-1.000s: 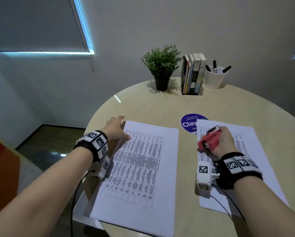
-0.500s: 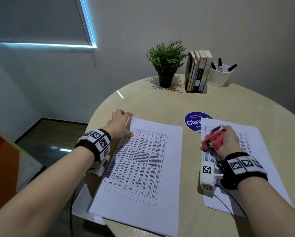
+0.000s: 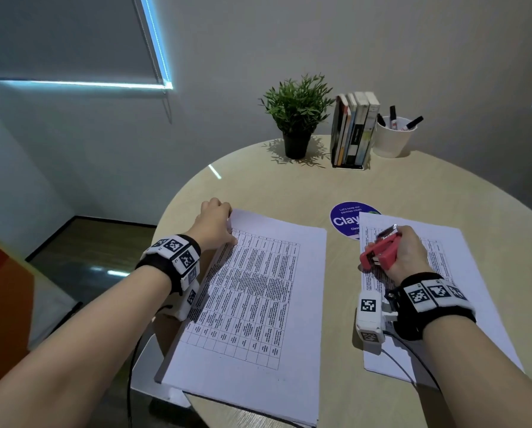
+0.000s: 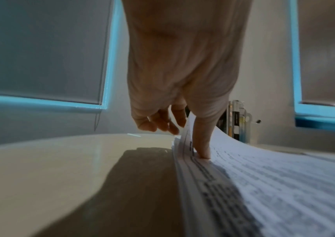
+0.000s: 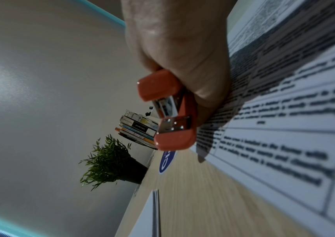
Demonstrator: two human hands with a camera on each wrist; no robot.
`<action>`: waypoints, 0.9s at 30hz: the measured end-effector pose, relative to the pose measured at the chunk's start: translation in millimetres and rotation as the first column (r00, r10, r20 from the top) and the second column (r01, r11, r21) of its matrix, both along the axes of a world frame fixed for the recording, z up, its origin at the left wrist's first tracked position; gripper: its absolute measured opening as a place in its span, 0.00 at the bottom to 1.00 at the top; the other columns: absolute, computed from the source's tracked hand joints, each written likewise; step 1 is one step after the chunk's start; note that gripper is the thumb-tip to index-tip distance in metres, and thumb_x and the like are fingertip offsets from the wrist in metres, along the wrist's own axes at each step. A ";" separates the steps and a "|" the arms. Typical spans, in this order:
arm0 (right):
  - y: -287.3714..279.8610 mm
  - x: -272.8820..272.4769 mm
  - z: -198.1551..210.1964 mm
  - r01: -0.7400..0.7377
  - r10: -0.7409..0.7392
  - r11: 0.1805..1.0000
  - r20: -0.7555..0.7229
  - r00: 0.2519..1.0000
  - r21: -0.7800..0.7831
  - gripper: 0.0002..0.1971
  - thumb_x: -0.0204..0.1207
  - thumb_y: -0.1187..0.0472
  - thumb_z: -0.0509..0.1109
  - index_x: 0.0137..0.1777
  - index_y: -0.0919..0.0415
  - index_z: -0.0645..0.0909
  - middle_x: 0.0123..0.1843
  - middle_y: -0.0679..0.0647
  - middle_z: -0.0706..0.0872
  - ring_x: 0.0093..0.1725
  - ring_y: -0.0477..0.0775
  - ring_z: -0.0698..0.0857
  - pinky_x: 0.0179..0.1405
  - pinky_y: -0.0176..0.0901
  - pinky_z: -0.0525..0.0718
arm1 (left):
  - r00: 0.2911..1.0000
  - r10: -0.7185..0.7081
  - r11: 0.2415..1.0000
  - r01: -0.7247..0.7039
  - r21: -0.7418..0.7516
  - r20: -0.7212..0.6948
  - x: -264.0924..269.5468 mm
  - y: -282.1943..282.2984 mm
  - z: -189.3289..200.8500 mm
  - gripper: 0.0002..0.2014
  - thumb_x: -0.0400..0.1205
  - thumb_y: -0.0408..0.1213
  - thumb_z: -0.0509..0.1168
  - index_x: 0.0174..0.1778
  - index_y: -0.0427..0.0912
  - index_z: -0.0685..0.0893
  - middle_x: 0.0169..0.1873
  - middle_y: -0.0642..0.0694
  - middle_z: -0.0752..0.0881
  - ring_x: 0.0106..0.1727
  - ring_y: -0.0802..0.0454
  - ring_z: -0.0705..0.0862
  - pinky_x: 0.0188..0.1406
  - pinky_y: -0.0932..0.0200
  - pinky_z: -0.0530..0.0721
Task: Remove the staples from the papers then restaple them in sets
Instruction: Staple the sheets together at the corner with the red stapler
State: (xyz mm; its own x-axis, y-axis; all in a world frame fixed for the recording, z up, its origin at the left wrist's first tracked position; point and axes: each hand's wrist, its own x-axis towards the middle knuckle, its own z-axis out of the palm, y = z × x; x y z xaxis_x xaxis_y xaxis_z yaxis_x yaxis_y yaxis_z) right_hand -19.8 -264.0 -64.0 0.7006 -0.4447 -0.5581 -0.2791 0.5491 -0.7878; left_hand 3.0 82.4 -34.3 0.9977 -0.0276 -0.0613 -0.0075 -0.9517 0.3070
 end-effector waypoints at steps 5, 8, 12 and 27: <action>1.4 -1.3 1.7 0.009 -0.009 1.000 0.018 1.000 0.021 0.10 0.78 0.56 0.65 0.49 0.65 0.74 0.41 0.66 0.84 0.30 0.61 0.84 0.32 0.52 0.85 | 0.998 0.037 0.979 -0.046 -0.198 -0.048 -3.7 -0.5 2.8 0.14 0.70 0.29 0.77 0.33 0.40 0.76 0.31 0.47 0.79 0.36 0.46 0.77 0.26 0.61 0.68; 1.2 -1.1 1.2 0.010 -0.011 0.999 0.017 1.000 0.052 0.14 0.77 0.55 0.65 0.55 0.65 0.74 0.42 0.65 0.84 0.29 0.60 0.84 0.31 0.51 0.86 | 0.994 0.082 0.917 -0.103 -0.385 -0.071 -7.6 2.7 6.1 0.03 0.73 0.27 0.75 0.41 0.33 0.89 0.38 0.39 0.90 0.34 0.48 0.84 0.29 0.62 0.78; 1.1 -1.4 5.4 0.007 -0.007 0.994 0.003 1.000 0.105 0.20 0.79 0.48 0.66 0.62 0.64 0.74 0.43 0.65 0.84 0.30 0.59 0.84 0.29 0.54 0.87 | 0.986 0.143 0.798 -0.164 -0.580 -0.082 -18.6 1.1 28.6 0.03 0.74 0.25 0.74 0.42 0.27 0.89 0.40 0.31 0.90 0.29 0.48 0.83 0.25 0.63 0.80; 133.7 -16.8 149.6 0.119 -0.103 0.993 0.615 0.782 0.015 0.15 0.85 0.45 0.63 0.49 0.57 0.77 0.42 0.58 0.87 0.38 0.57 0.89 0.43 0.55 0.91 | 0.976 0.050 0.816 0.082 -0.573 0.212 -67.1 -36.2 92.2 0.03 0.71 0.29 0.77 0.38 0.36 0.92 0.33 0.38 0.90 0.30 0.52 0.81 0.29 0.59 0.79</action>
